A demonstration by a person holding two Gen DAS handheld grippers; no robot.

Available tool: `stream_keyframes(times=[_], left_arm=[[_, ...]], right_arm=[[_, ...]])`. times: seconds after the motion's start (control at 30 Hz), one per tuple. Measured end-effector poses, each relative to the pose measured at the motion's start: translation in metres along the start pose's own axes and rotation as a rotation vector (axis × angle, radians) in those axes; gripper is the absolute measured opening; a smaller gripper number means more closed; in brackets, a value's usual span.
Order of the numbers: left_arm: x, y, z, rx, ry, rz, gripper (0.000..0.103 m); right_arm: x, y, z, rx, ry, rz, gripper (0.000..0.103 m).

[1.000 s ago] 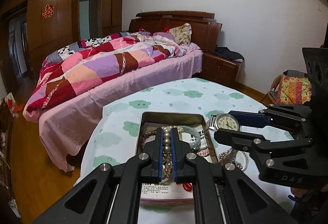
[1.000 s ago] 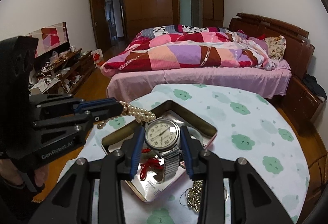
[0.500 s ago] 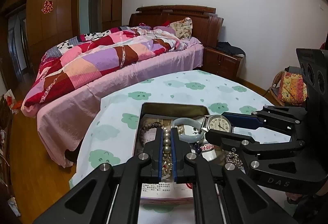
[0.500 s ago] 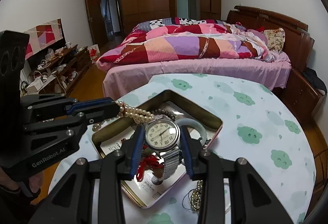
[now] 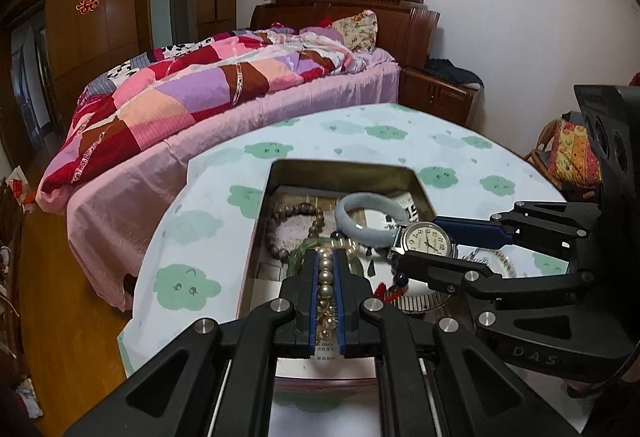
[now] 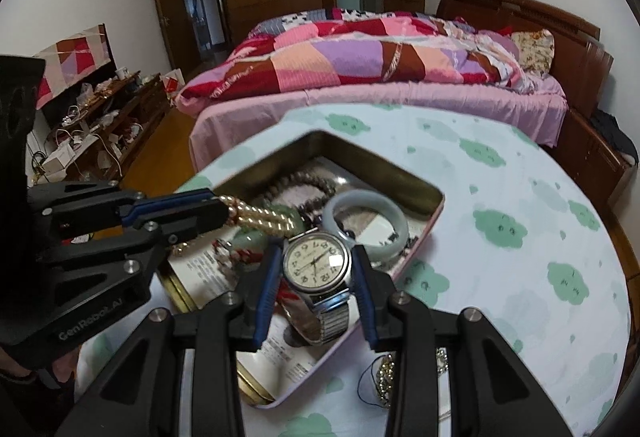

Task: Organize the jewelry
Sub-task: 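Carry the pearl necklace and wristwatch into the tin and open both tools, then move the right tool to the gold bead chain with the ring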

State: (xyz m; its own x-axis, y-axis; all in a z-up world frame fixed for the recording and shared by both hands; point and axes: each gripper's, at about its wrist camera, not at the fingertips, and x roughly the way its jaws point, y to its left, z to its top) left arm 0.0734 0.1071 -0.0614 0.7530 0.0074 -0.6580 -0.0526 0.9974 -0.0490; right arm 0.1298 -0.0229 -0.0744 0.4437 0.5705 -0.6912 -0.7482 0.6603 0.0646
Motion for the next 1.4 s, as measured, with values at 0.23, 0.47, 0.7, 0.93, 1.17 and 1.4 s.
stream_keyframes(times=[0.23, 0.47, 0.7, 0.93, 1.17, 1.4], left_arm=[[0.008, 0.001, -0.006, 0.001, 0.024, 0.013, 0.006], [0.006, -0.001, -0.006, 0.000, 0.030, 0.021, 0.006], [-0.016, -0.003, -0.008, -0.015, -0.037, 0.085, 0.068], [-0.016, 0.000, -0.013, -0.051, -0.042, 0.109, 0.070], [-0.017, -0.009, -0.018, -0.057, -0.046, 0.113, 0.070], [-0.015, -0.015, -0.023, -0.057, -0.034, 0.114, 0.070]], right_arm=[[0.007, 0.000, -0.008, -0.005, 0.028, -0.017, 0.038], [0.005, 0.000, -0.011, -0.001, 0.024, 0.018, 0.040], [-0.014, -0.008, -0.014, 0.042, -0.024, 0.032, 0.059], [-0.034, -0.038, -0.026, 0.109, -0.039, -0.052, 0.062], [-0.042, -0.073, -0.051, 0.185, 0.000, -0.169, 0.062], [-0.044, -0.087, -0.067, 0.204, 0.043, -0.214, 0.057]])
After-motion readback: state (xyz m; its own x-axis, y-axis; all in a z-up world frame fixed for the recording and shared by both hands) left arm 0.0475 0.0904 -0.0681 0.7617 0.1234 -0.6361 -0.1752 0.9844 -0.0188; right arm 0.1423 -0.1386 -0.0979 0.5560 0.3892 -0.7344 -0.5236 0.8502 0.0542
